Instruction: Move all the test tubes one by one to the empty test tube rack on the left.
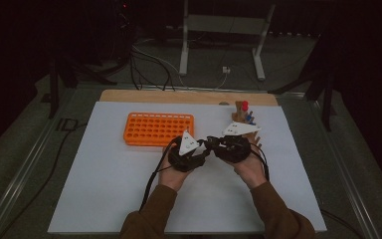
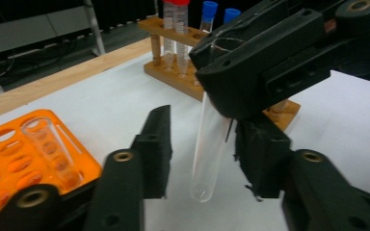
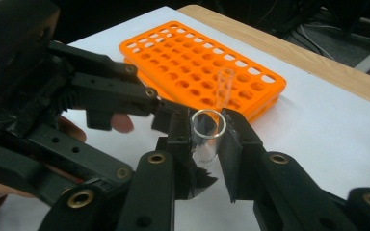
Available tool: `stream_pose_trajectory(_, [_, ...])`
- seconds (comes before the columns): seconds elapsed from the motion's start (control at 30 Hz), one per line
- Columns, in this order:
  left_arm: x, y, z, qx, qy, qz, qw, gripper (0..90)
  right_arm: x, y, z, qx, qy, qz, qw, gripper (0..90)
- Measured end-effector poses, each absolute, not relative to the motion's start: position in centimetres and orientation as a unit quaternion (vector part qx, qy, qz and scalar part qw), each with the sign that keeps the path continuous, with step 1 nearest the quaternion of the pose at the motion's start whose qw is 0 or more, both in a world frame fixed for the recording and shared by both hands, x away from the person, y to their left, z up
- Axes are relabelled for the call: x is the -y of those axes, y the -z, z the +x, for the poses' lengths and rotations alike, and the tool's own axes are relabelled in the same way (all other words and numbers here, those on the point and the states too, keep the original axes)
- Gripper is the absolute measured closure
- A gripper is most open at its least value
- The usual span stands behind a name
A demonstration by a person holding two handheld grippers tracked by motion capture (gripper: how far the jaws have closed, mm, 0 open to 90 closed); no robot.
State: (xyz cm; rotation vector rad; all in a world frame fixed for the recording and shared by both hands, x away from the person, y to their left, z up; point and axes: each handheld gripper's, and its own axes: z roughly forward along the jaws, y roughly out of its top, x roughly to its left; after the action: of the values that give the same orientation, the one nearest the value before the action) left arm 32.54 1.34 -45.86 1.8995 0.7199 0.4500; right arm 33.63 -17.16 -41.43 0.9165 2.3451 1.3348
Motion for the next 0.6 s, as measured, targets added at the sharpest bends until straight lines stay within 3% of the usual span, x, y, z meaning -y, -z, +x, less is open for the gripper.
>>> stream_pose_trajectory(0.1, [-1.2, 46.0, 32.5, -0.293, -0.185, 0.791, 0.504, 72.6, 17.1, 41.5, 33.6, -0.815, -0.463, 0.317, 0.145, 76.0])
stream_pose_trajectory(0.2, [-1.2, 46.0, 32.5, -0.289, -0.182, 0.793, 0.505, 75.3, 17.1, 41.5, 33.6, -0.814, -0.465, 0.318, 0.143, 75.5])
stream_pose_trajectory(0.37, [-1.4, 46.1, 32.7, -0.298, -0.182, 0.792, 0.500, 75.7, 17.8, 41.6, 33.7, -0.801, -0.484, 0.328, 0.129, 53.7])
stream_pose_trajectory(0.5, [-1.8, 46.1, 33.1, -0.307, -0.184, 0.790, 0.498, 75.8, 18.4, 41.8, 33.6, -0.790, -0.488, 0.341, 0.146, 30.3])
stream_pose_trajectory(0.6, [-2.1, 46.1, 33.2, -0.313, -0.186, 0.786, 0.499, 75.8, 18.8, 42.0, 33.6, -0.787, -0.484, 0.349, 0.156, 18.2])
